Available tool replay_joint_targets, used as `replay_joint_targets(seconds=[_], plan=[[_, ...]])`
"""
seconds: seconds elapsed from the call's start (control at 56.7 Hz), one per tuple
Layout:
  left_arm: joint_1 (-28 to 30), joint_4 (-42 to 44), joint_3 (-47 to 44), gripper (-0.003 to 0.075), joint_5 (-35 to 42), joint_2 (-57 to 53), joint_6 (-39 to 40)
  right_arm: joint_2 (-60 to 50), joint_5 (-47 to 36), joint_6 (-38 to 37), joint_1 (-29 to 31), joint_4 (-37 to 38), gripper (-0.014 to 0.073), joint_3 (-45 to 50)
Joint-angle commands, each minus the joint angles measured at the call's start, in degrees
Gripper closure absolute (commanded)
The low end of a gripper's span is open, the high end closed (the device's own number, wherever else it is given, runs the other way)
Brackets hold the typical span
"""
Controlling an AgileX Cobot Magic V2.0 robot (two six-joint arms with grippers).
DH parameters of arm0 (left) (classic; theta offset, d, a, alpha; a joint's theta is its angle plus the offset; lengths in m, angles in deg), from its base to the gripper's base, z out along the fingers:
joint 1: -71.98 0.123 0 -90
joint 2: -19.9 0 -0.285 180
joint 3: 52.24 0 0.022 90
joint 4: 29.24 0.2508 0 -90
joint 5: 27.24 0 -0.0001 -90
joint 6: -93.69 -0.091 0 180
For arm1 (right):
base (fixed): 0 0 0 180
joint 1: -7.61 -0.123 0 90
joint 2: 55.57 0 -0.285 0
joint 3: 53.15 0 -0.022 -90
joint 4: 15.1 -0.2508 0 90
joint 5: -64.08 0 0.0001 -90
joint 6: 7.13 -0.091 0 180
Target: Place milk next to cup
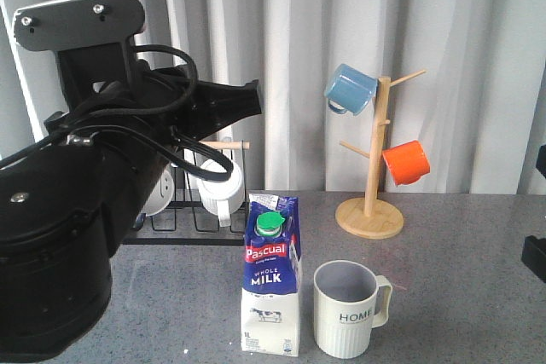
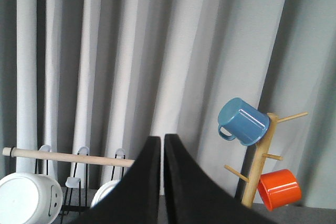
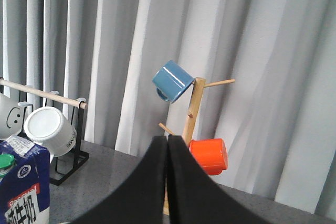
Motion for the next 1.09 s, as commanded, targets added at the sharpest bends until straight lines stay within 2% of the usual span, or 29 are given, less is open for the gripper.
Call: replay_joint_targets(seconds=[0.0, 0.141, 0.265, 0.371, 0.441, 0.512, 0.653, 0.724, 0.794, 0.883, 0.988, 1.077], plan=[[-0.53, 2.83, 1.53, 0.0727, -0.23, -1.83, 0.64, -0.44, -4.32, 0.65, 0.48, 0.07, 0.0602, -1.71], [-1.43, 7.2, 1.17, 0.0727, -2.62, -0.02, 3.41, -0.44, -4.32, 0.65, 0.48, 0.07, 0.0602, -1.71], [-1.43, 25.13, -1.76, 0.0727, -6.9, -0.63, 16.27, -0.44, -4.31, 0.65, 0.48, 0.07, 0.0602, -1.71], [0.38, 43.64, -4.37, 0.0727, -11.23, -1.69, 33.36, -0.37, -4.3, 0.65, 0.48, 0.07, 0.0602, -1.71], [2.99, 53.58, -5.09, 0.0727, -16.97, -2.7, 44.12, -0.24, -4.3, 0.65, 0.48, 0.07, 0.0602, -1.71], [6.44, 63.95, -5.32, 0.0727, -24.92, -3.86, 55.92, -0.24, -4.3, 0.65, 0.48, 0.07, 0.0602, -1.71], [13.33, 89.3, -5.37, 0.0727, -43.54, -7.66, 85.31, -0.24, -4.3, 0.65, 0.48, 0.07, 0.0602, -1.71], [15.57, 98.77, -5.59, 0.0727, -52.18, -9.87, 96.14, -0.24, -4.3, 0.65, 0.48, 0.07, 0.0602, -1.71], [17.21, 103.06, -7.04, 0.0727, -59.3, -12.69, 99.61, -0.24, -4.3, 0.65, 0.48, 0.07, 0.0602, -1.71], [19.65, 103.22, -11.9, 0.0727, -62.09, -16.89, 96.42, -0.24, -4.3, 0.65, 0.48, 0.07, 0.0602, -1.71], [23.43, 100.18, -21.2, 0.0727, -57.36, -22.93, 90.61, -0.24, -4.3, 0.65, 0.48, 0.07, 0.0602, -1.71], [27.74, 95.23, -31.1, 0.0727, -48.92, -29.28, 87.51, -0.24, -4.3, 0.65, 0.48, 0.07, 0.0602, -1.71]])
